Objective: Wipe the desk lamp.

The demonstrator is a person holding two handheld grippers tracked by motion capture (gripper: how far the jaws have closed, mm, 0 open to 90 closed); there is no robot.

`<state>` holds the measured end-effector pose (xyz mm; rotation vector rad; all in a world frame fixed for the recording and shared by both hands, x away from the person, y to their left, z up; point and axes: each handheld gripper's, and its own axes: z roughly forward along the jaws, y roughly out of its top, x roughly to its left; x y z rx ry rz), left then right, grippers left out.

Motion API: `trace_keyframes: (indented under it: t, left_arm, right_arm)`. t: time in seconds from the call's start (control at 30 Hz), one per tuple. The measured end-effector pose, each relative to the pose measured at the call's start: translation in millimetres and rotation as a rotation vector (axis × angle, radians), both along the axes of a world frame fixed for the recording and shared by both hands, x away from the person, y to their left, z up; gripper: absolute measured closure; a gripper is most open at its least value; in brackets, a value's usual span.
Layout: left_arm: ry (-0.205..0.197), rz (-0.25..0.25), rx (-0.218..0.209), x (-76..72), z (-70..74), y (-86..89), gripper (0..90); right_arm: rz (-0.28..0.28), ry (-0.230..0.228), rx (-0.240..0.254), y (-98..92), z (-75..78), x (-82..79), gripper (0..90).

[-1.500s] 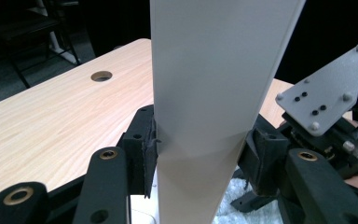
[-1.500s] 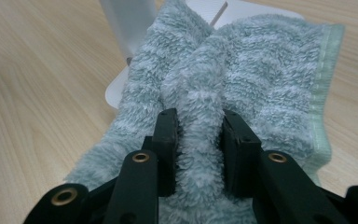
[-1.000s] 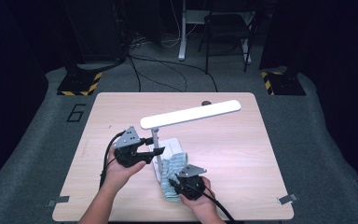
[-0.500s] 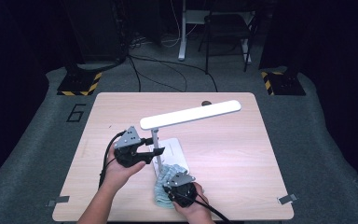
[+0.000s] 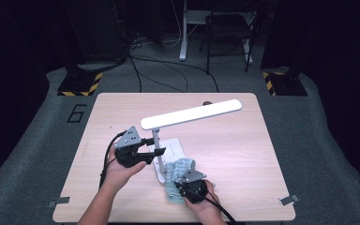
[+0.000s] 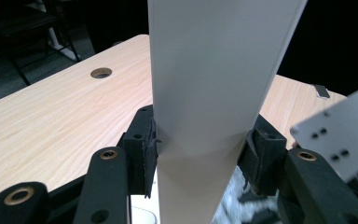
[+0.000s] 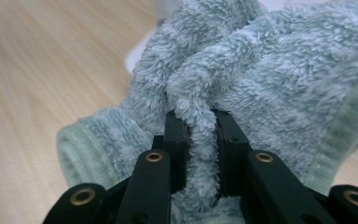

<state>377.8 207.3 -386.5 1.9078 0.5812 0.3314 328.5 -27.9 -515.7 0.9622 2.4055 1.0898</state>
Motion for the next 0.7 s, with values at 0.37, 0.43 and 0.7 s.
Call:
trace_keyframes:
  t: [0.37,0.43,0.7]
  left_arm:
    - [-0.002,0.008,0.001,1.0,-0.4,-1.6,52.6]
    - [-0.002,0.011,0.000,1.6,-0.5,-2.0,52.4]
    - [0.007,0.020,-0.018,2.3,-2.5,-3.0,51.7]
  right_arm:
    - [-0.126,0.002,0.023,-26.9,-0.1,11.2,76.9]
    - [-0.127,-0.008,0.007,-22.7,0.1,8.6,76.9]
    - [-0.074,0.008,0.036,-1.6,-0.8,1.4,77.0]
